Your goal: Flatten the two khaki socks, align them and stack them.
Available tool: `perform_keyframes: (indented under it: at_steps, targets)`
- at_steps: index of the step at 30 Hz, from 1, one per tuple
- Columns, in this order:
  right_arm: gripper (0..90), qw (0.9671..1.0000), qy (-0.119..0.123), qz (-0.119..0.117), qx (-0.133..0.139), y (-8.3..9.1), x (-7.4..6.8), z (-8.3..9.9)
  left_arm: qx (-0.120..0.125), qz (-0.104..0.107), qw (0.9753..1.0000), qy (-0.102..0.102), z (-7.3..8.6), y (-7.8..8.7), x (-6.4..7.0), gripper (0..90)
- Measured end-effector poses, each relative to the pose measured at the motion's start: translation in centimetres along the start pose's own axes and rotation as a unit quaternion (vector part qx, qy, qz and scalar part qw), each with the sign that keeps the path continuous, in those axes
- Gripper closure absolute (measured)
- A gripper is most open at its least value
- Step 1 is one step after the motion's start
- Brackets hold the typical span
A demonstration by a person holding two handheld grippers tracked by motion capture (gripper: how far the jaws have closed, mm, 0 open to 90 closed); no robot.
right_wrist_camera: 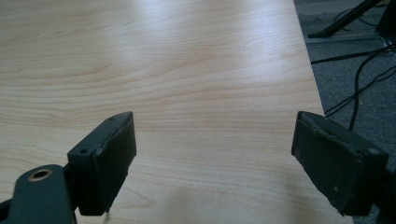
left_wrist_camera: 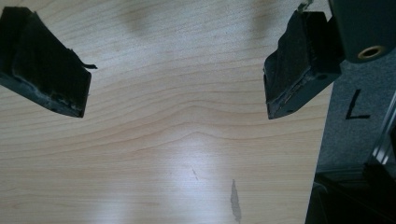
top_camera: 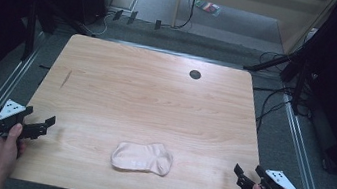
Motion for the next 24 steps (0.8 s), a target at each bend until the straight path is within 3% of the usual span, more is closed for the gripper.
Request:
perform_keyframes:
  at_steps: [24]
  targets:
    - [14.3,0.9999,-0.006,0.004,-0.007,-0.29,0.15,0.03,-0.008,-0.001,0.9999,-0.006,0.05,-0.21,0.13,7.9]
Point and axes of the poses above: each handheld gripper's, and its own axes: y roughly backward along the jaws, z roughly out of its underside, x roughly to its right, the point moved 8 cm from there along -y, roughly forward along the jaws, and after that the axes turned 9 degrees about x, right-handed, at the moved point
